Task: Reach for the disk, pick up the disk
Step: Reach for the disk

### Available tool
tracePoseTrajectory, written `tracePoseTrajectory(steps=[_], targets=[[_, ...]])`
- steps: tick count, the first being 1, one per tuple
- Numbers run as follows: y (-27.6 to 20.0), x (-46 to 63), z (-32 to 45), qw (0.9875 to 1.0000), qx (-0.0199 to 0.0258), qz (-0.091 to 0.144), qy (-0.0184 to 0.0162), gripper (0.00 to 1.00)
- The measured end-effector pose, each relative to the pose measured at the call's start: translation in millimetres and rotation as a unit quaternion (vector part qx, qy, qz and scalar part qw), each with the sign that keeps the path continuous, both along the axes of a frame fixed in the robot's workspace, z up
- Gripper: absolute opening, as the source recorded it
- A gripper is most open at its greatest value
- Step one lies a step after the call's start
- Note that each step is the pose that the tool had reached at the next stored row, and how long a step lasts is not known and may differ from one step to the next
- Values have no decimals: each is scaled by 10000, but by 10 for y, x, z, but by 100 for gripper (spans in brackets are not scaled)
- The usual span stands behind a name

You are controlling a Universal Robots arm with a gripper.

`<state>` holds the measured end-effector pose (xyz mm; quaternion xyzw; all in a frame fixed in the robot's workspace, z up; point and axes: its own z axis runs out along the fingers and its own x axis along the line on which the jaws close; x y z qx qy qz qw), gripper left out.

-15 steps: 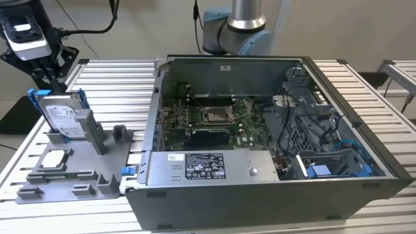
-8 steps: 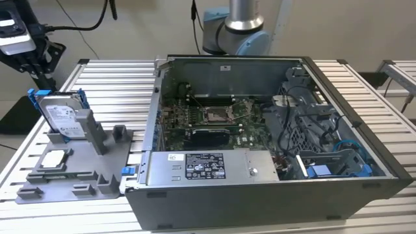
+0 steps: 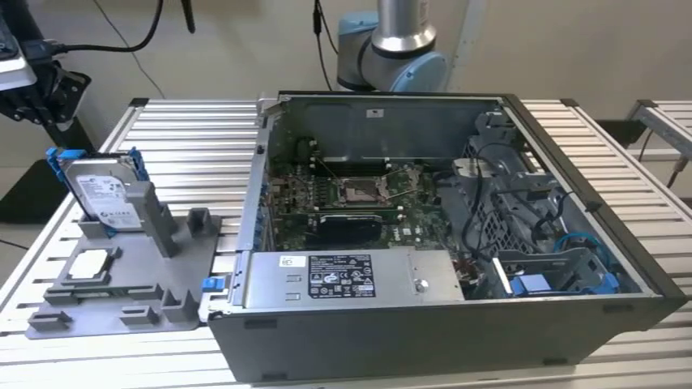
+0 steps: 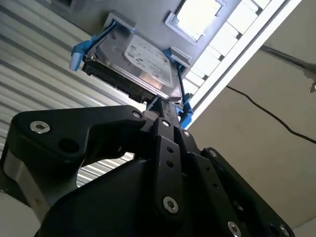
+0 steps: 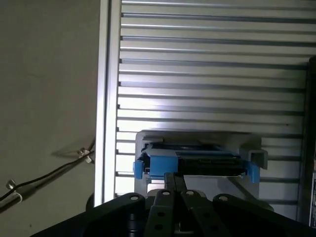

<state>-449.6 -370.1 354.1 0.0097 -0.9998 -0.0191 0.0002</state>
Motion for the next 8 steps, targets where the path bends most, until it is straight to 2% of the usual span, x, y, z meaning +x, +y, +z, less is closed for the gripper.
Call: tracePoseTrajectory(steps=[3, 8], targets=[[22, -26, -9, 10000, 1, 0, -1, 0], [23, -27, -9, 10000, 0, 0, 1, 0]])
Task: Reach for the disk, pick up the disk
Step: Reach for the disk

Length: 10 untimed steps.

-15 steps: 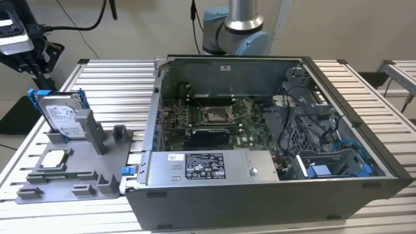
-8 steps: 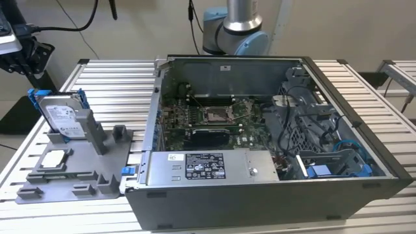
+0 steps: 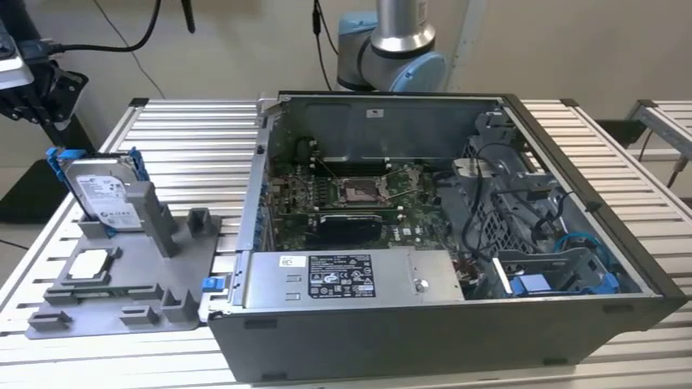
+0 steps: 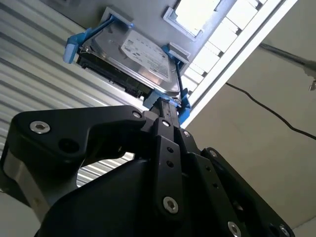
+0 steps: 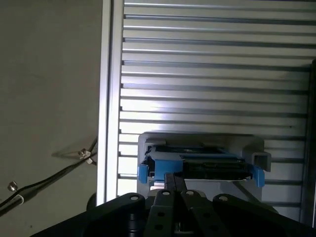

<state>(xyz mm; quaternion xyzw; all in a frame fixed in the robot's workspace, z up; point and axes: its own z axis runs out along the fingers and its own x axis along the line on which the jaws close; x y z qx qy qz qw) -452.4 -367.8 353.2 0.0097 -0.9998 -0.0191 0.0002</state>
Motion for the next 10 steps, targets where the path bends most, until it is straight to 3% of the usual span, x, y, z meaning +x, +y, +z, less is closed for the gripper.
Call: tracePoseTrajectory(steps=[10], targets=[[0, 0, -1, 10000, 0, 3, 0, 0]])
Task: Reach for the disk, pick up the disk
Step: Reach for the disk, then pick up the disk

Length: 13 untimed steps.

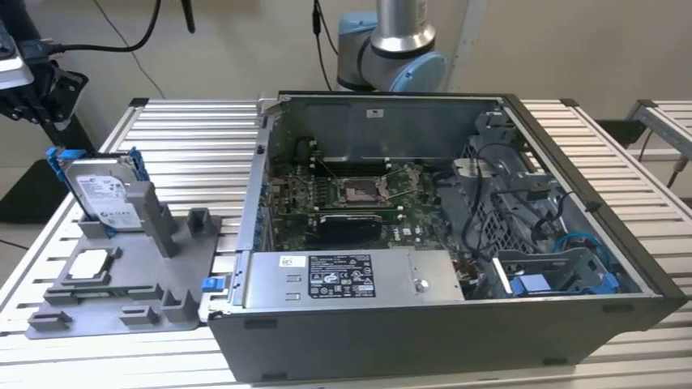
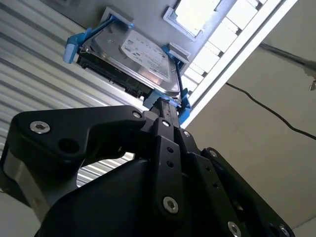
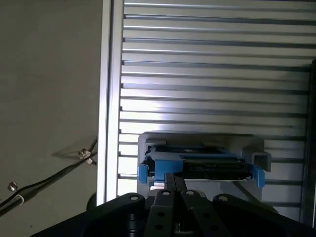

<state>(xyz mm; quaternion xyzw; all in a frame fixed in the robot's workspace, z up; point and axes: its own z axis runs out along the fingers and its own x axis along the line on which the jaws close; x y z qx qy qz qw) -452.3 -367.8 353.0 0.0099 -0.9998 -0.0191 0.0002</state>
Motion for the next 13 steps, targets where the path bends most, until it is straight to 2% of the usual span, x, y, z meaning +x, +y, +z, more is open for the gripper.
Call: tracePoseTrajectory(steps=[4, 8, 10, 13], targets=[[0, 0, -1, 10000, 0, 70, 0, 0], [0, -1, -1, 9995, 1, 306, -1, 0], [0, 0, -1, 9989, 0, 479, -1, 0], [0, 0, 0, 9972, 0, 749, 0, 0]])
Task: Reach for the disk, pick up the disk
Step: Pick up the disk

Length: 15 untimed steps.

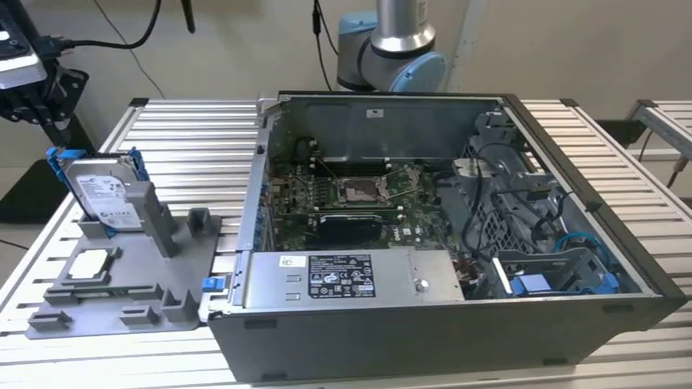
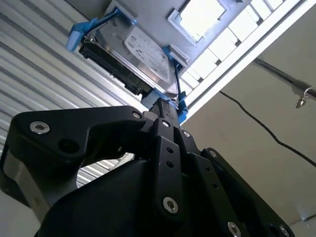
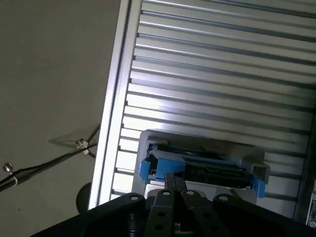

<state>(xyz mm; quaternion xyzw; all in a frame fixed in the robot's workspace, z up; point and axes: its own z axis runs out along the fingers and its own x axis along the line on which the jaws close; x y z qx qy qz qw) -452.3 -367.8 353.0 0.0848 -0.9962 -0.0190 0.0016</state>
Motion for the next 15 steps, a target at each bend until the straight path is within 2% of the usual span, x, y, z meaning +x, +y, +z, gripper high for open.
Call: tracePoseTrajectory(steps=[4, 8, 12, 15], targets=[[0, 0, 0, 9993, 0, 364, 0, 0], [0, 0, 3, 9973, 0, 729, 0, 0], [0, 0, 5, 9941, 0, 1088, 0, 0], [0, 0, 7, 9907, 0, 1360, 0, 0]])
